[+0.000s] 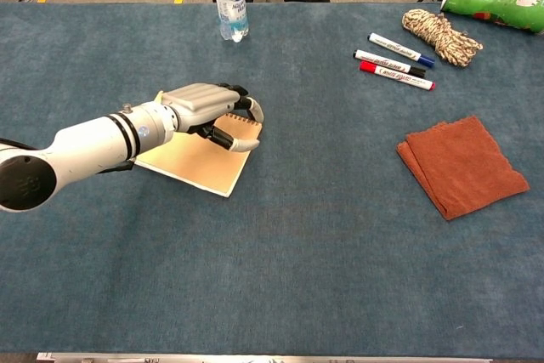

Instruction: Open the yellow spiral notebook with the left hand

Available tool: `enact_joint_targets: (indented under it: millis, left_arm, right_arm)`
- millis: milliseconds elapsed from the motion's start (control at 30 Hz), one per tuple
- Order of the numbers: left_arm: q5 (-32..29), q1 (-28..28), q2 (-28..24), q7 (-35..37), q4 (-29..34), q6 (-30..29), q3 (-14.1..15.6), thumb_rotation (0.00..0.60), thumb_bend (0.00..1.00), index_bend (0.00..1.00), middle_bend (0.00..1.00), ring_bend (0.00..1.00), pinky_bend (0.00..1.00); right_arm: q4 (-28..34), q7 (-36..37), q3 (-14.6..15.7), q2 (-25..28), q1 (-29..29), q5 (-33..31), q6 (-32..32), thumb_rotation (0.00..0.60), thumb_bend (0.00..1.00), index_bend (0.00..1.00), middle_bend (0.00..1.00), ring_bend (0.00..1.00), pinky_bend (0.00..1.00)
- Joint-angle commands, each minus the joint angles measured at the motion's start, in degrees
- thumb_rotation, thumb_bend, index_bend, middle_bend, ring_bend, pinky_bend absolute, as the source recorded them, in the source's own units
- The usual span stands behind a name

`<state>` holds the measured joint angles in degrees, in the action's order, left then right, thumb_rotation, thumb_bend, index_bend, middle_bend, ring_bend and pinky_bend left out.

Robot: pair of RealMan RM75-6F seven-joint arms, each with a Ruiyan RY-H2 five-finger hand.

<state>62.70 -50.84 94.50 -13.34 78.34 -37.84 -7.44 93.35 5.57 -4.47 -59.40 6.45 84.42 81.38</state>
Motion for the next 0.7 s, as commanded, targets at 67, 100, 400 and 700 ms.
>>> enact_joint_targets:
  millis: [67, 100, 400, 700]
  left_arm:
    - [0.3, -0.1, 0.5, 0.5, -0.2, -0.2, 0.3, 0.219, 0.26, 0.23, 0.24, 0.0, 0.0]
    - [0.3, -0.1, 0.6, 0.6, -0.2, -0.3, 0.4, 0.218, 0.26, 0.24, 0.24, 0.0, 0.0]
    - [3.9, 1.2, -2.6, 1.9, 4.1, -1.6, 2.9, 0.221, 0.26, 0.24, 0.3, 0.0, 0.0]
    - [9.3, 4.1, -9.9, 3.6, 12.4, -3.3, 7.6, 0.221, 0.26, 0.24, 0.33, 0.01, 0.0]
  right_arm:
    - [-0.3, 0.4, 0.1, -0.2, -0.1, 0.1, 0.1, 0.6, 0.19, 0.38, 0.3, 0.19, 0.3]
    - [-0.4, 0.5, 0.1, -0.2, -0.1, 0.1, 0.1, 0.6, 0.19, 0.38, 0.3, 0.19, 0.3]
    - [-0.7, 0.8, 0.3, -0.5, -0.5, 0.2, 0.6, 0.6, 0.19, 0.38, 0.3, 0.19, 0.3]
    - [-0.2, 0.5, 0.3, -0.6, -0.4, 0.9, 0.9, 0.6, 0.19, 0.38, 0.3, 0.19, 0.3]
